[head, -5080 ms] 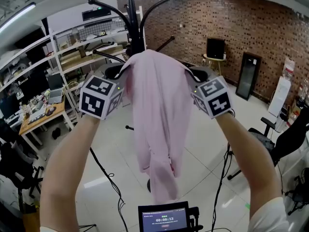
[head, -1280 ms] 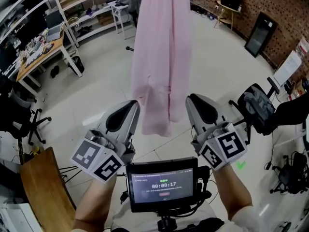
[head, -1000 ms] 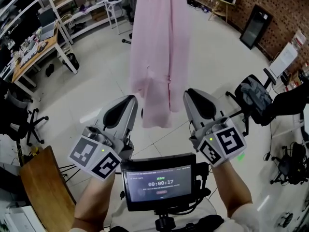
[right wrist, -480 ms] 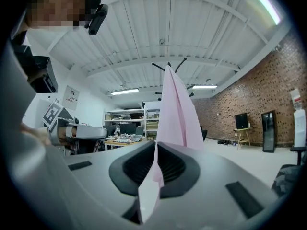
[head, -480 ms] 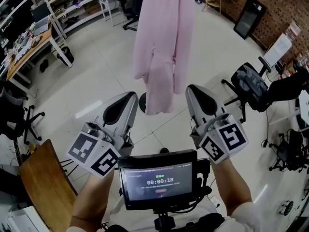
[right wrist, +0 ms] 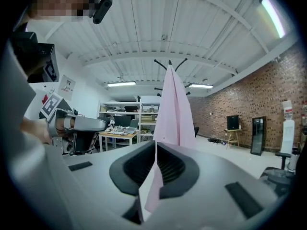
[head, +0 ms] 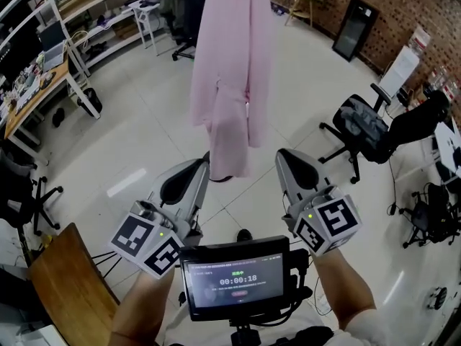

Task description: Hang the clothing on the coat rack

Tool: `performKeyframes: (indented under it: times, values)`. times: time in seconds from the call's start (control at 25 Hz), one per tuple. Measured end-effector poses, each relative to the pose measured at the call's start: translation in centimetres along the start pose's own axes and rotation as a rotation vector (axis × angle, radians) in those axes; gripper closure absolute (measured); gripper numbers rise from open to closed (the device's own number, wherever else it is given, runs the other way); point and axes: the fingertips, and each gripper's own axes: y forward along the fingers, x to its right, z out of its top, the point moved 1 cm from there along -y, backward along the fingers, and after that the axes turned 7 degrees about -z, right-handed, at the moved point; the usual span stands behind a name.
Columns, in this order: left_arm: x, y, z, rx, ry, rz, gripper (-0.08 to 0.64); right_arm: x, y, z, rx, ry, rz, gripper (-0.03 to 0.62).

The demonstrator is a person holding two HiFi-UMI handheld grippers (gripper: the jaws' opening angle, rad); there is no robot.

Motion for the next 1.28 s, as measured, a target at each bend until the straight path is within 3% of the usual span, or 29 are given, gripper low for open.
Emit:
performKeyframes:
  times: [0.44, 1.28]
  values:
    - [1.8, -1.3, -1.5, -0.037, -0.018, -0.044, 0.557, -0.7, -3.0, -0.4, 0.001, 0.016, -0.065, 0.586]
    - [3.9, -3.3, -2.8, -0.065, -0.036, -0.063, 0.557, -4.3, -4.7, -0.4, 0.000, 0.007, 0.015, 0.592]
